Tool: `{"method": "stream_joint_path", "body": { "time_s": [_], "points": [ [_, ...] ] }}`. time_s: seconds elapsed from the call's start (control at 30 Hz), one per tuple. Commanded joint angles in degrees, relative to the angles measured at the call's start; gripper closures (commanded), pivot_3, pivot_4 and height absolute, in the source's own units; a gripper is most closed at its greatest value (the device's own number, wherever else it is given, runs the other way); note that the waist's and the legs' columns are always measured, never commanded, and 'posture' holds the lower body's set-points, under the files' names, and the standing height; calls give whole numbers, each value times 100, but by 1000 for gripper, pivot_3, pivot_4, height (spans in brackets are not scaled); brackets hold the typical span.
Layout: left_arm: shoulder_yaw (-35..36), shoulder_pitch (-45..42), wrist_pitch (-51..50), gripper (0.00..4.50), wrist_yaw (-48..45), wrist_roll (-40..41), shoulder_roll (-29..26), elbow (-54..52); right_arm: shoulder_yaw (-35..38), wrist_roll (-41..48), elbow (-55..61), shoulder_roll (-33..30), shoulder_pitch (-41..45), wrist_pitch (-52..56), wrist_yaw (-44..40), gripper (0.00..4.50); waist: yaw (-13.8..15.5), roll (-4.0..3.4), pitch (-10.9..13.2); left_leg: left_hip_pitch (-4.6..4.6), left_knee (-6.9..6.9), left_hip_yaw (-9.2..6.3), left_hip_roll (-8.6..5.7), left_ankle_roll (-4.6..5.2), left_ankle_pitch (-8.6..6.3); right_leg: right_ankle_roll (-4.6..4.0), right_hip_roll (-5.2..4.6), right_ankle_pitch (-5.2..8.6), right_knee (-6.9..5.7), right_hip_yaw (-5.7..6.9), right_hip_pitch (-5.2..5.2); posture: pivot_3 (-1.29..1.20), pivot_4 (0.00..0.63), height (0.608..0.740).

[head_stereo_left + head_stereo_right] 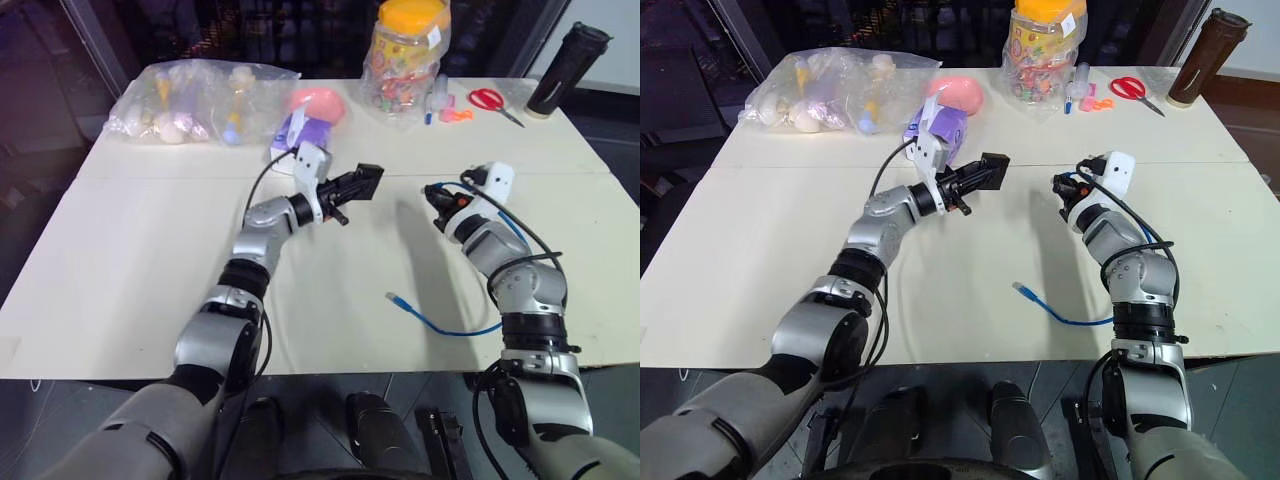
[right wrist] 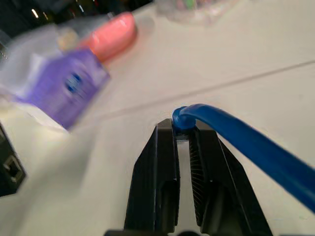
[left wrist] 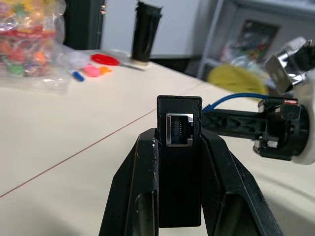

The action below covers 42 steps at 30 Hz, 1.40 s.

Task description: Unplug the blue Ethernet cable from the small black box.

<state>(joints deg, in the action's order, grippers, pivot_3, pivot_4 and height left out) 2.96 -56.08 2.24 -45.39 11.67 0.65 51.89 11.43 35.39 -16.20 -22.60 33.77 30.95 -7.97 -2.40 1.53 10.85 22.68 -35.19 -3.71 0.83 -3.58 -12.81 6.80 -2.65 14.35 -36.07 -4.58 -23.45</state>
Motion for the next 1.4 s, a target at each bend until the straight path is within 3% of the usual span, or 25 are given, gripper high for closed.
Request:
{"method": "stream_joint_path", "body": {
  "time_s": [0.03, 0.17, 0.2, 0.43, 0.63, 0.7, 0.93, 1.0, 1.1, 1.23, 1.4],
  "points": [
    [-192, 70, 558, 4012, 172, -248, 130, 23, 42, -370, -77, -136, 77, -177, -175, 2244, 0, 0, 0, 0, 0, 0, 0, 0, 0, 0, 0, 0, 0, 0, 0, 0, 150, 739],
    [-321, 108, 1093, 4012, 407, -478, 278, 318, -55, -684, 212, -243, -233, 72, -243, 135, 14, 0, 0, 0, 0, 0, -1, 0, 0, 0, 0, 0, 1, 0, 0, 0, 150, 739],
    [-336, 116, 1244, 4012, 474, -532, 305, 392, -111, -734, 433, -274, -370, 178, -278, 61, 18, 0, 0, 0, 0, -1, -1, 0, 0, 0, 0, 0, 1, 0, 1, 0, 150, 739],
    [-447, 241, 1964, 4012, 607, -817, 375, 1034, -117, -292, 2815, -211, -1700, 981, -505, 61, -12, -2, -1, 2, -3, 0, -1, 1, -1, 3, 1, 2, 2, -3, 0, 0, 150, 739],
    [-471, 308, 1918, 4012, 617, -1004, 279, 1427, 187, -142, 3419, -43, -2000, 1061, -397, 61, -2, -1, -1, -6, -9, -2, -1, 1, -1, 3, 5, 2, 3, -3, 9, 0, 150, 739],
    [-411, 329, 1868, 2938, 565, -966, 264, 1438, 230, -150, 3457, -25, -1997, 1052, -394, 0, -2, -1, -1, -8, -10, -2, -1, 1, -1, 3, 5, 3, 4, -3, 12, 0, 150, 739],
    [-336, 380, 1667, 15, 241, -851, 112, 1238, 240, -212, 3465, -26, -2009, 1026, -451, 0, 4, -1, -1, -9, -4, -2, -1, 1, -1, 3, 5, 3, 5, -2, 12, 0, 150, 739],
    [-562, 468, 1694, 15, 50, -1077, -111, 967, 220, -236, 3500, -46, -2069, 1023, -484, 0, -7, -1, -1, -9, -5, -2, -1, 1, -1, 3, 5, 3, 5, -3, 12, 0, 150, 739],
    [-436, 605, 1080, 15, -306, -737, -468, 7, 287, -199, 3632, -117, -2214, 1058, -551, 0, -10, -2, -1, -11, -2, -3, 1, 1, -1, 3, 6, 3, 2, -2, 10, 0, 150, 739],
    [-382, 1338, -830, 15, -1002, 25, -1179, -2338, 286, -96, 3982, -388, -2592, 1125, -938, 0, -23, -4, -2, -11, 1, -2, 4, 1, -1, 2, 5, 3, 0, -5, 10, 0, 150, 739],
    [-393, 2156, -2144, 15, -838, 176, -2024, -4123, 269, -93, 4740, -791, -3308, 858, -1571, 0, 3, -5, -3, -15, -1, -4, 4, 1, -1, 2, 3, 4, -1, -2, 15, 0, 150, 739]
  ]
}}
